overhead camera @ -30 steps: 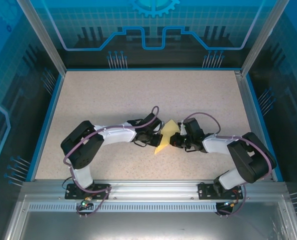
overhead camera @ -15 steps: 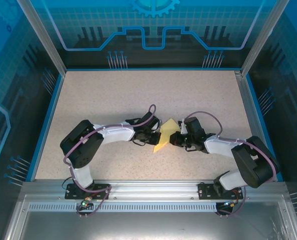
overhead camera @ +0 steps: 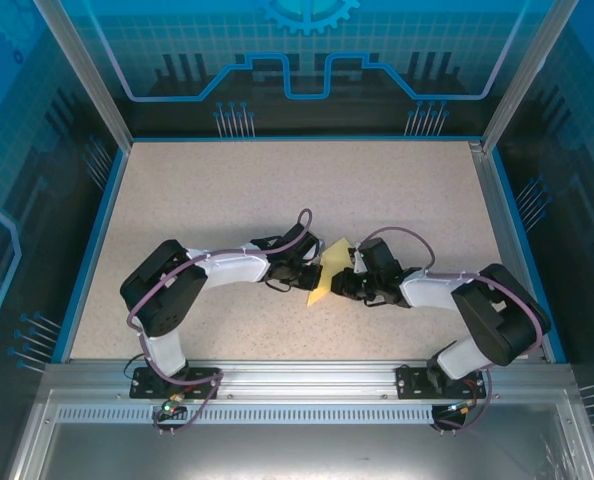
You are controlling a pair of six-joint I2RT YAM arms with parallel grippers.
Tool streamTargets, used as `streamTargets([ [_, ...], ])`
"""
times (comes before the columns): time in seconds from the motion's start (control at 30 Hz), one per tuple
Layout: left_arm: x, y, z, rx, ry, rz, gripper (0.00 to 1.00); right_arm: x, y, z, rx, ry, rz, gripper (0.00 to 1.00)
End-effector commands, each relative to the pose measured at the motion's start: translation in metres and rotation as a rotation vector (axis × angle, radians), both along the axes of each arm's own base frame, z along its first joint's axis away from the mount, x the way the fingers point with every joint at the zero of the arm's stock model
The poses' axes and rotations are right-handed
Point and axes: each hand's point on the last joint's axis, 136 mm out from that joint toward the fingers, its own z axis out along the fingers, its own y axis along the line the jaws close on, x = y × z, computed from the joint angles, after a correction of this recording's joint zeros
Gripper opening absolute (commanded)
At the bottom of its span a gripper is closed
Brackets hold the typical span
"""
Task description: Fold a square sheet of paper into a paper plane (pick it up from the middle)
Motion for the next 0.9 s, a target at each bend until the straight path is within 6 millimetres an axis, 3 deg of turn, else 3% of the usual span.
streamTargets([
  [0.0, -0.005, -0.009, 0.011, -0.028, -0.007, -0.051, 0.04, 0.008, 0.009, 0.004, 0.015, -0.011, 0.004, 0.15],
  [0.53, -0.015, -0.034, 0.019, -0.075, -0.005, -0.130, 0.05, 0.006, 0.004, -0.013, -0.005, 0.023, -0.010, 0.06],
  [0.87, -0.020, -0.033, 0.000, -0.035, 0.034, -0.145, 0.05, 0.005, 0.000, -0.012, 0.011, 0.016, -0.013, 0.05],
])
